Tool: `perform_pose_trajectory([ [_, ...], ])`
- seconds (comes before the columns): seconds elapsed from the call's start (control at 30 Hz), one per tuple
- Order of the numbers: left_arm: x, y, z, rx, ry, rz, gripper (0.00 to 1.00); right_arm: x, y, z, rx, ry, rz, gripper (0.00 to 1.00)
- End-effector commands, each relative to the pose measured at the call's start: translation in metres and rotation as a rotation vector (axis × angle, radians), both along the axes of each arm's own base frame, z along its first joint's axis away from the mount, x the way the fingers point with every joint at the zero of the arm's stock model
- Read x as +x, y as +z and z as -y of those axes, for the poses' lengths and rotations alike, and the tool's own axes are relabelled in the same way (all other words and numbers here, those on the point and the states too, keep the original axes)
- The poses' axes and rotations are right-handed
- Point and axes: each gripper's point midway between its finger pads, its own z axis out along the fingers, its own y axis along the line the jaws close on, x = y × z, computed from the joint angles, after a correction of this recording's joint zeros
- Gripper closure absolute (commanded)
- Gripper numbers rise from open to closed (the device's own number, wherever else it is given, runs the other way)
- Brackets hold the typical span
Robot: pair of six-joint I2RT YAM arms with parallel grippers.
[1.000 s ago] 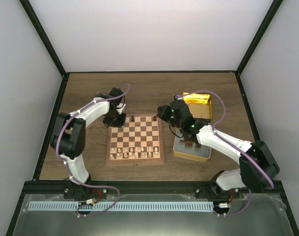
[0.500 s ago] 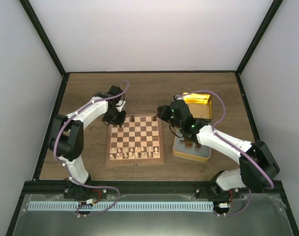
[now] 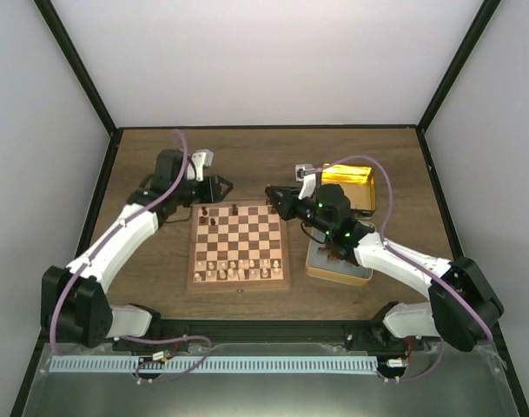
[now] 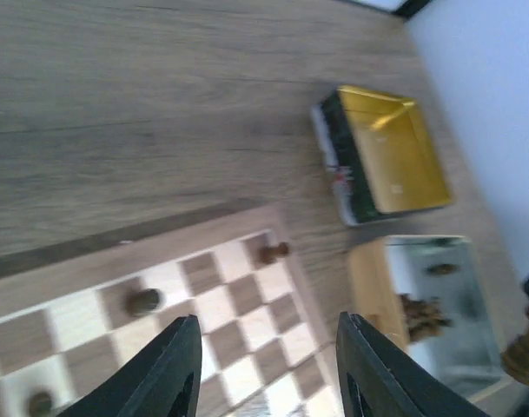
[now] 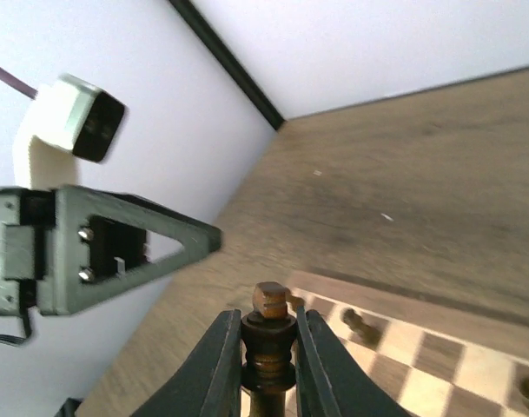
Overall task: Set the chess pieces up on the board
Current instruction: Place the chess piece on the chessboard.
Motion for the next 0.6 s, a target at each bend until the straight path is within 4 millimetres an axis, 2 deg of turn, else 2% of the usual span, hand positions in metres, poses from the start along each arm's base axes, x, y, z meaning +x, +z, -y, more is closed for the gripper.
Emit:
perform_pose_trajectory([
  [0.0,-0.015,0.043,0.039,-0.379,-0.121,0.127,0.52,-0.01,0.056,-0.02,0.121,0.136,0.176,0.88],
  [0.03,-0.019,0.056,0.043,-0.433,-0.143,0.156,0.48,-0.01,0.06,-0.024,0.149,0.15,0.168,0.88],
  [0.2,-0.041,0.06,0.049,-0.552,-0.209,0.186,0.38,-0.001,0.065,-0.045,0.282,0.153,-0.002,0.88],
  [0.4,-0.057,0.067,0.048,-0.62,-0.235,0.206,0.34,0.008,0.062,-0.062,0.351,0.165,-0.134,0.89],
  [0.57,-0.06,0.066,0.045,-0.649,-0.217,0.209,0.34,0.011,0.059,-0.069,0.353,0.176,-0.163,0.89],
])
